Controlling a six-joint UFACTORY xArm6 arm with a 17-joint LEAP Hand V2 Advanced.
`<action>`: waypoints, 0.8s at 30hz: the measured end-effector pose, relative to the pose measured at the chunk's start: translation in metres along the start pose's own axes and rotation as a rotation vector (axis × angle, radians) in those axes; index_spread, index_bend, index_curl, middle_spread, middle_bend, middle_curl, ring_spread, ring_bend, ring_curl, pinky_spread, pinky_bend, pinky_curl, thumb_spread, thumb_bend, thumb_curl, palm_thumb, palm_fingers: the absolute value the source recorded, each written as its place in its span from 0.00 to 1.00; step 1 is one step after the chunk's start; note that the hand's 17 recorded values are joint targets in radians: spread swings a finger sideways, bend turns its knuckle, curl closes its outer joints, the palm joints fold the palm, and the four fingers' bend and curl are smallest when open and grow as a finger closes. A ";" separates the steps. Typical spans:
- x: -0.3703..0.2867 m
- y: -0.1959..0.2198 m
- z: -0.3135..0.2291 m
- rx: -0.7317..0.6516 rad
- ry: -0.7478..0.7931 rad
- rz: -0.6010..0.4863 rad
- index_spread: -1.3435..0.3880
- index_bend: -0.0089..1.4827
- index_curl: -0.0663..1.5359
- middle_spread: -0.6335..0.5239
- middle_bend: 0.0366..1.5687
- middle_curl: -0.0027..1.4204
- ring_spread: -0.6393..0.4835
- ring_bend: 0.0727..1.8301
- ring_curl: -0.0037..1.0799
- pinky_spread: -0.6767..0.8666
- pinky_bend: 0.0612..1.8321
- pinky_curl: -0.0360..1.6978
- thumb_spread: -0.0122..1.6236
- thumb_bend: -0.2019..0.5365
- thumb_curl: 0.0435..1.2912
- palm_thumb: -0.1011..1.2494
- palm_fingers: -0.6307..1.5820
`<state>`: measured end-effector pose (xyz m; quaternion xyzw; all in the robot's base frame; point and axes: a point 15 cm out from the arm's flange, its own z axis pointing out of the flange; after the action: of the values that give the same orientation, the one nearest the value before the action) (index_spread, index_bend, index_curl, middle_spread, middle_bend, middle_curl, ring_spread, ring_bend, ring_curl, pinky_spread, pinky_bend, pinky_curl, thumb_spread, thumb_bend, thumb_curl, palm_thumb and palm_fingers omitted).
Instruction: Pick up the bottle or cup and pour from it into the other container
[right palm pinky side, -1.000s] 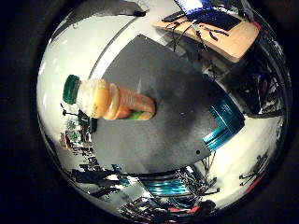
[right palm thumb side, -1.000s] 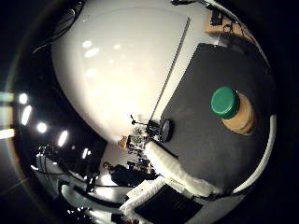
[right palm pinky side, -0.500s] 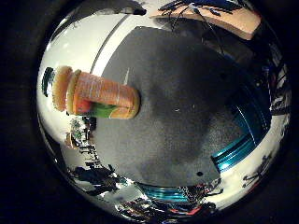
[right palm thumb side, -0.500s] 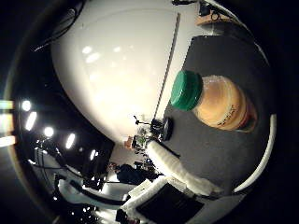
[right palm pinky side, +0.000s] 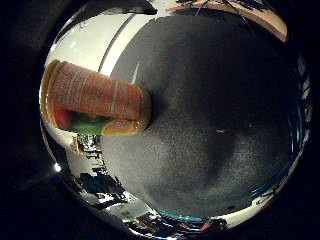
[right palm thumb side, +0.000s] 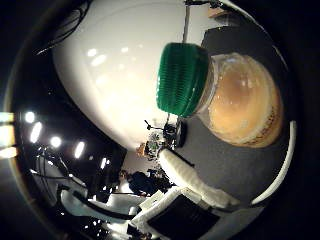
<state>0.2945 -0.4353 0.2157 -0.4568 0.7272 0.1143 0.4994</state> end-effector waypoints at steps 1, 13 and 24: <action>-0.001 -0.001 0.004 -0.012 -0.001 -0.003 0.64 0.12 0.22 0.62 0.16 0.24 0.73 0.23 0.21 0.71 0.42 0.02 0.66 0.24 0.21 0.45 0.37; -0.017 0.000 0.039 -0.137 0.009 -0.042 0.66 0.12 0.23 0.53 0.26 0.27 0.59 0.43 0.26 0.56 0.48 0.01 0.65 0.25 0.24 0.55 0.59; -0.034 0.007 0.049 -0.190 -0.032 -0.055 0.64 0.48 0.41 0.49 0.63 0.43 0.45 0.63 0.43 0.25 0.72 0.15 0.56 0.26 0.37 0.77 0.91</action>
<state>0.3227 -0.3823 0.2181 -0.5200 0.6921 0.1762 0.4686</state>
